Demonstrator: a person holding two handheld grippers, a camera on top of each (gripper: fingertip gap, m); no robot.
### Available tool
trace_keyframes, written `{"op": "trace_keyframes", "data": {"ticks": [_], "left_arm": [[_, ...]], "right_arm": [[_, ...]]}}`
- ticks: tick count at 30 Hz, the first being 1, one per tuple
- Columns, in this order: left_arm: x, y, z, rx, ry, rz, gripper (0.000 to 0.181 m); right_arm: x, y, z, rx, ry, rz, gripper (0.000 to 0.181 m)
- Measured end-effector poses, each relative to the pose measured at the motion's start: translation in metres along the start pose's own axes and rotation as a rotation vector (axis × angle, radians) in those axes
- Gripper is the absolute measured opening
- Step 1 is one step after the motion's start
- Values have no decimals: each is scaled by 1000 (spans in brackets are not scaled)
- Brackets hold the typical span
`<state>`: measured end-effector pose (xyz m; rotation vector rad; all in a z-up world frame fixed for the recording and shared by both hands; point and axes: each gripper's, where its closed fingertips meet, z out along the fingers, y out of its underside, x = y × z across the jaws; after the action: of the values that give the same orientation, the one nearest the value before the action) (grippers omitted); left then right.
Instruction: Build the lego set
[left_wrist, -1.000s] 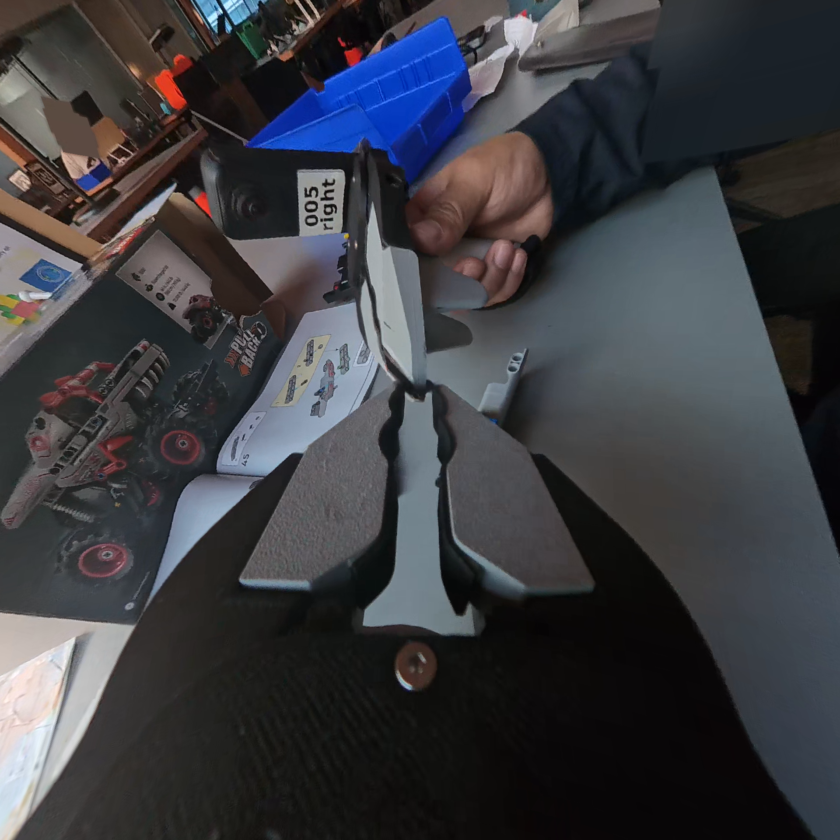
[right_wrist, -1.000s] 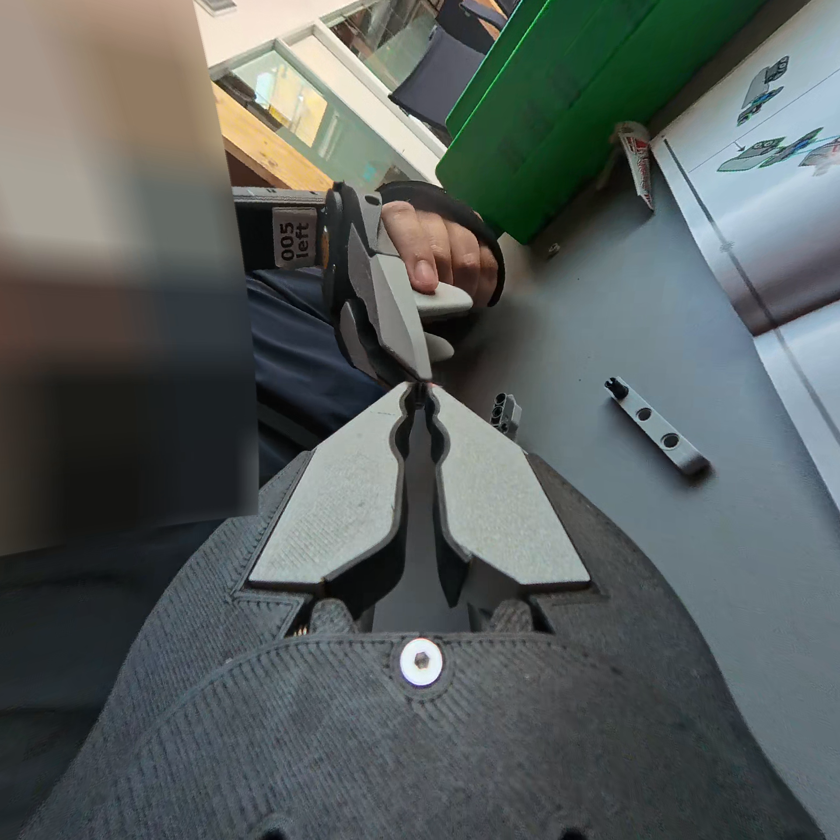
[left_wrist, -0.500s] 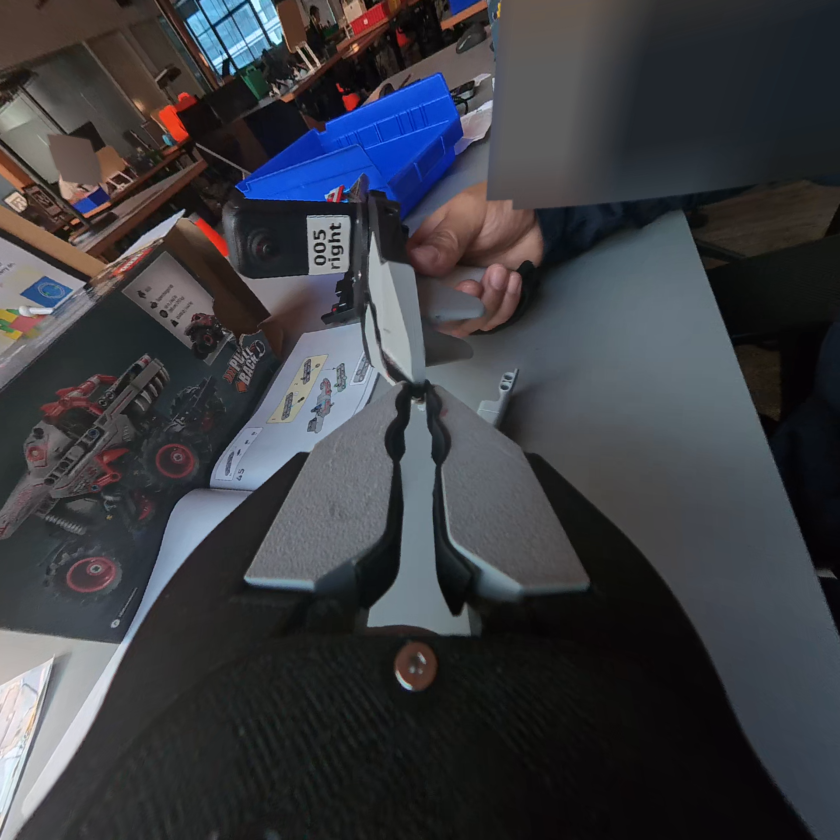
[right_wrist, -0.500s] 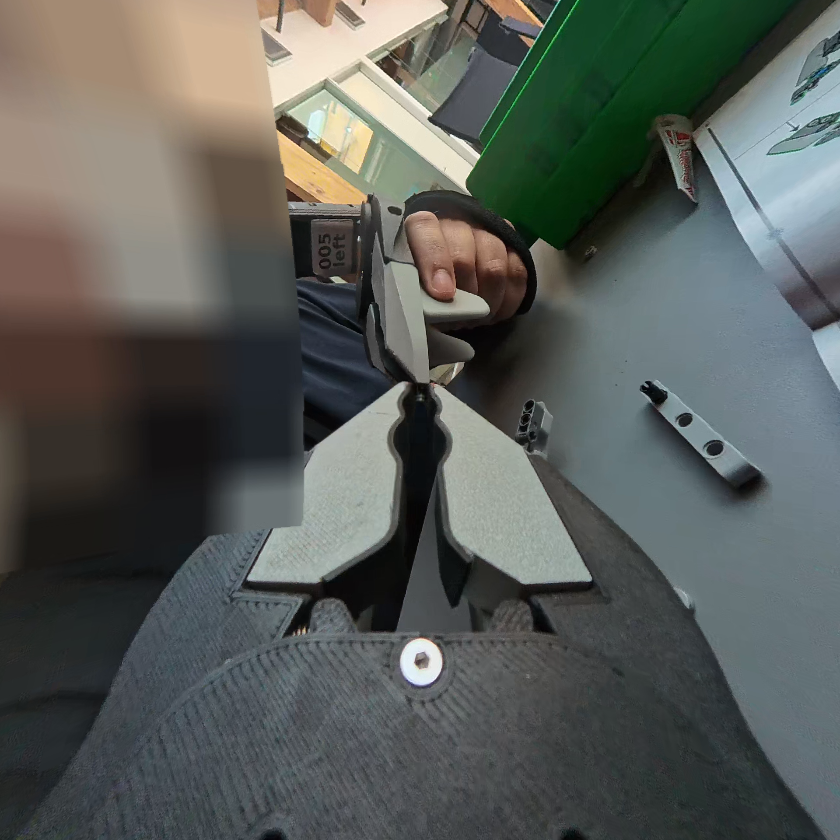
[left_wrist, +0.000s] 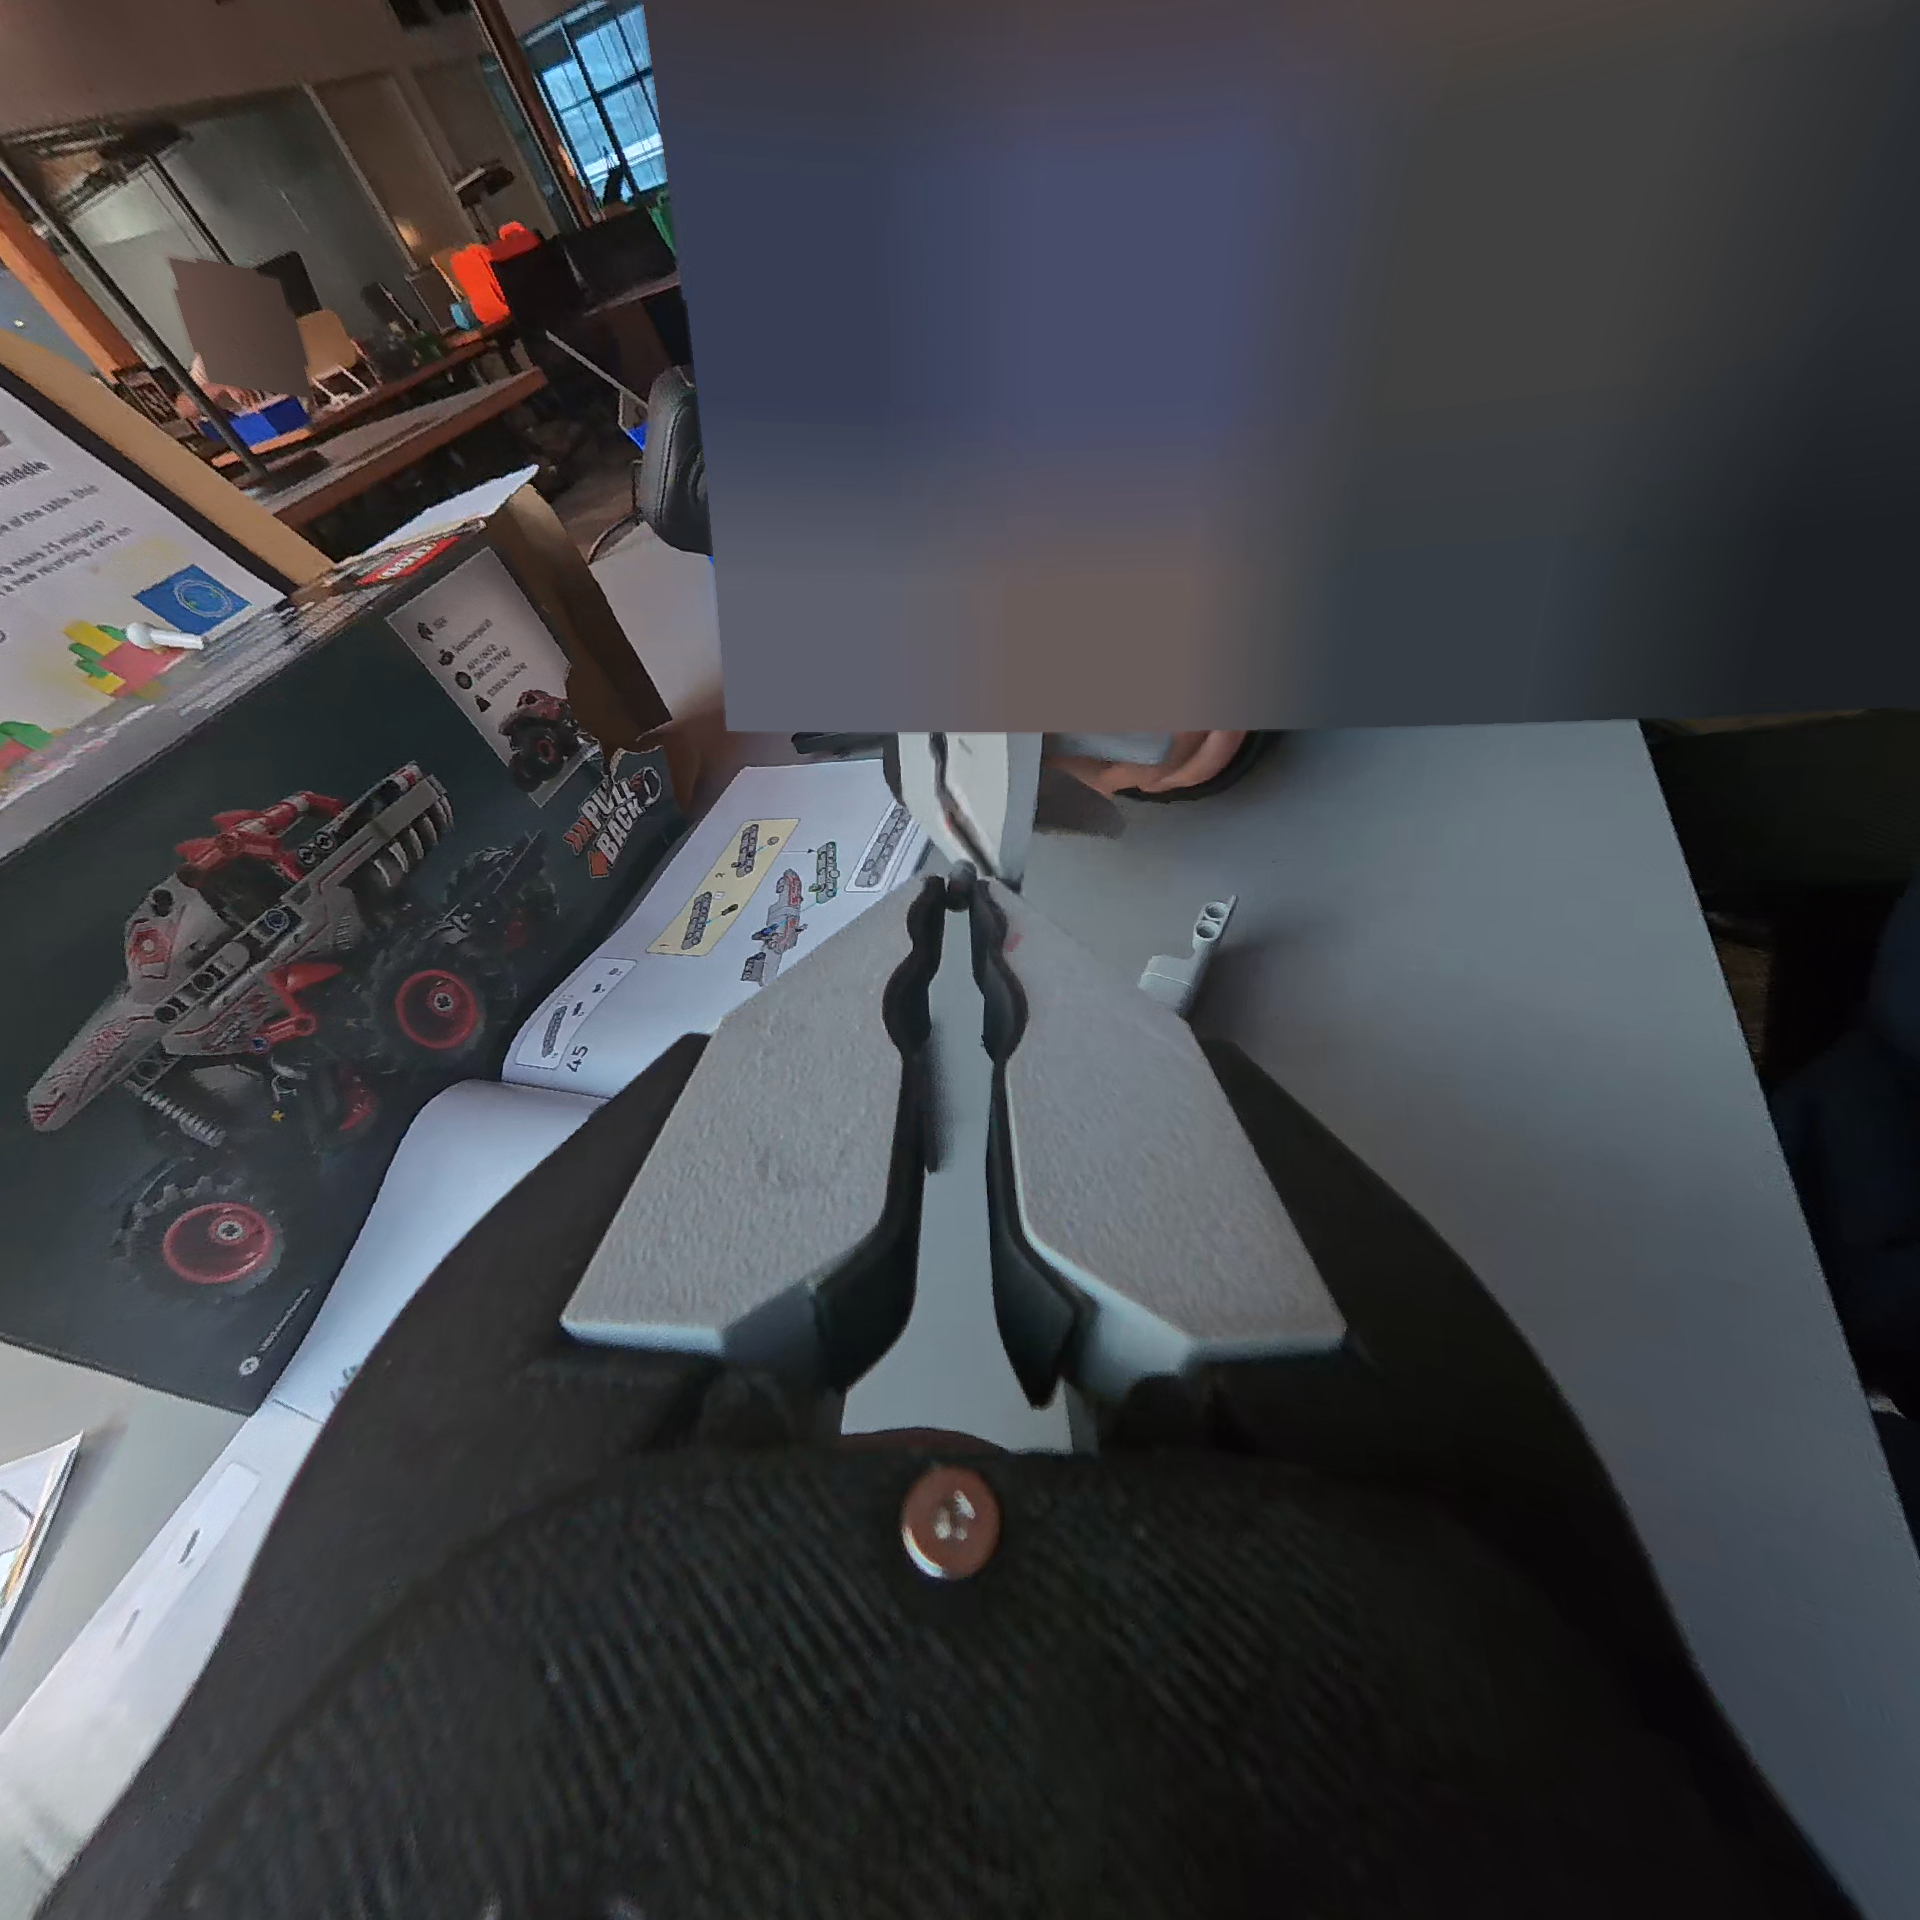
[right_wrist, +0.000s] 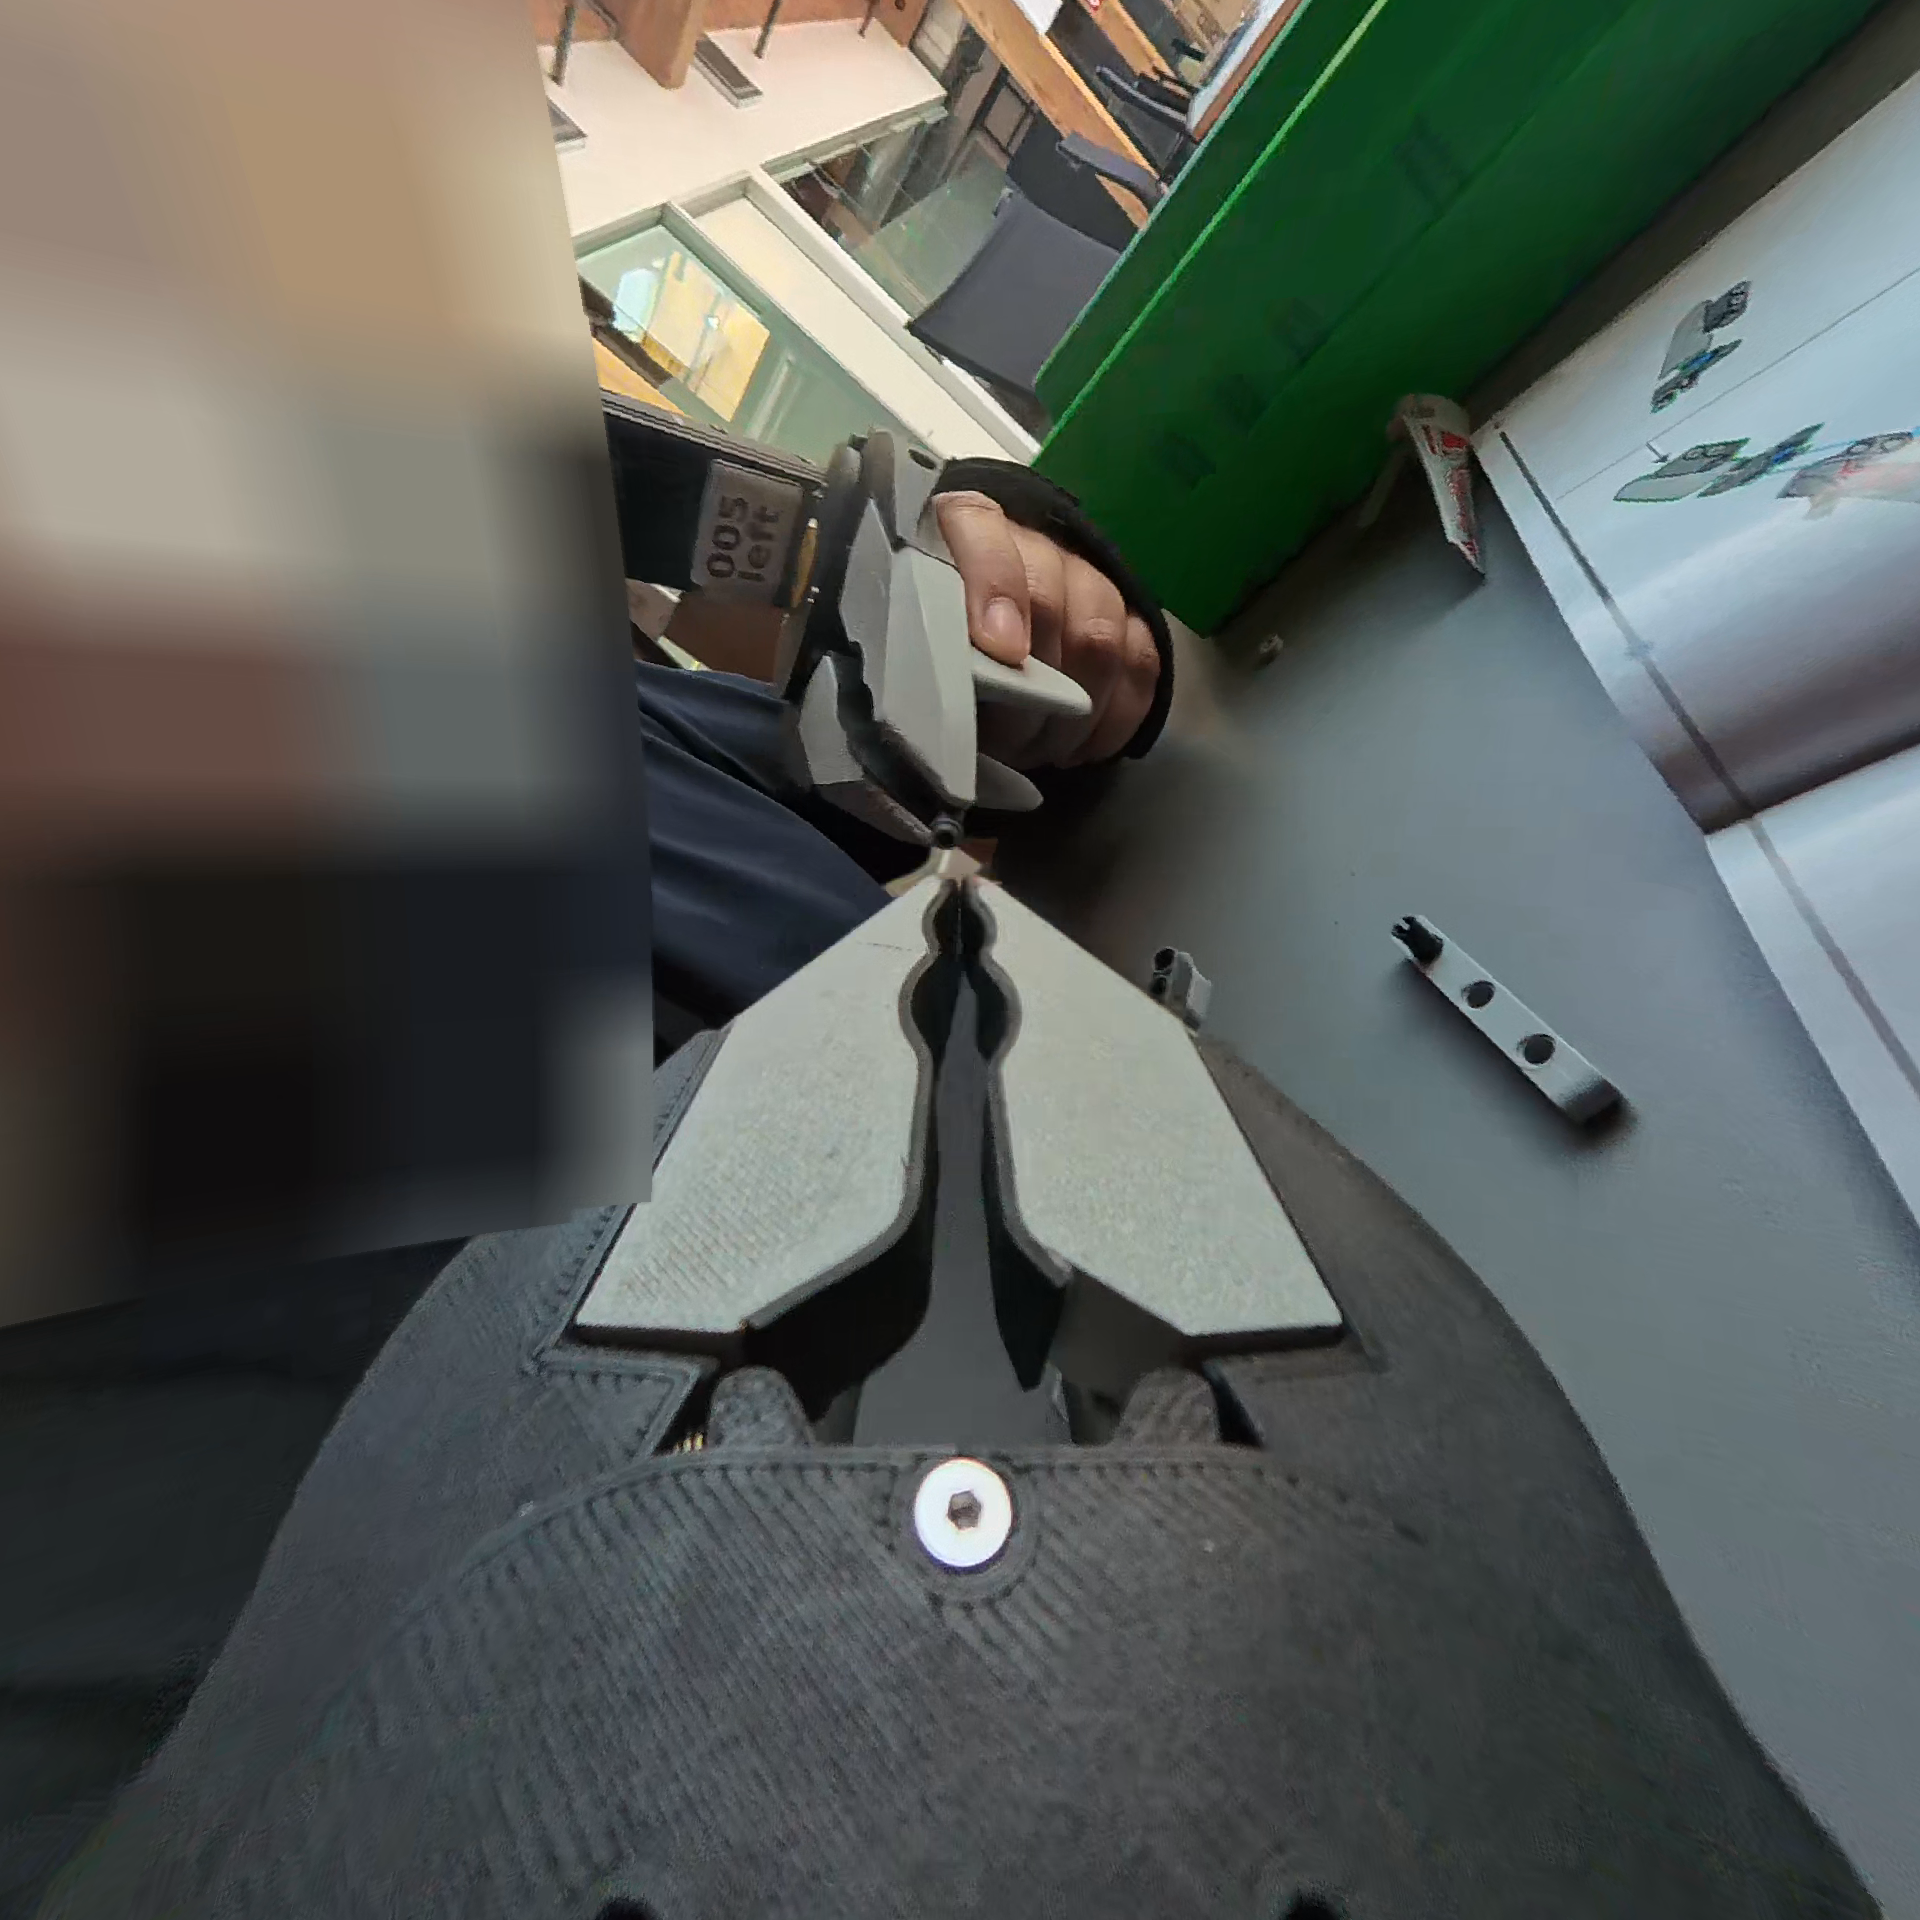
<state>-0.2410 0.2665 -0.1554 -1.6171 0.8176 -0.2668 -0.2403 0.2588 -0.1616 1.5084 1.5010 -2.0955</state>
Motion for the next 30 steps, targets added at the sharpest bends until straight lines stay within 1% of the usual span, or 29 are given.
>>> {"op": "trace_keyframes", "data": {"ticks": [1,2,4,10,17,30], "left_arm": [[0,-1,0,3,-4,6,0],[0,-1,0,0,-5,13,0],[0,1,0,-12,-13,35,0],[4,4,2,-30,-17,71,1],[5,3,2,-30,-13,75,0],[6,7,4,-53,-17,85,1]], "right_arm": [[6,1,0,-9,44,-11,2],[10,2,-1,-14,79,-29,5],[11,1,-1,-12,117,-77,3],[4,1,3,-40,156,-194,0],[0,-2,1,-10,119,-163,3],[5,-1,3,-18,146,-163,2]]}}
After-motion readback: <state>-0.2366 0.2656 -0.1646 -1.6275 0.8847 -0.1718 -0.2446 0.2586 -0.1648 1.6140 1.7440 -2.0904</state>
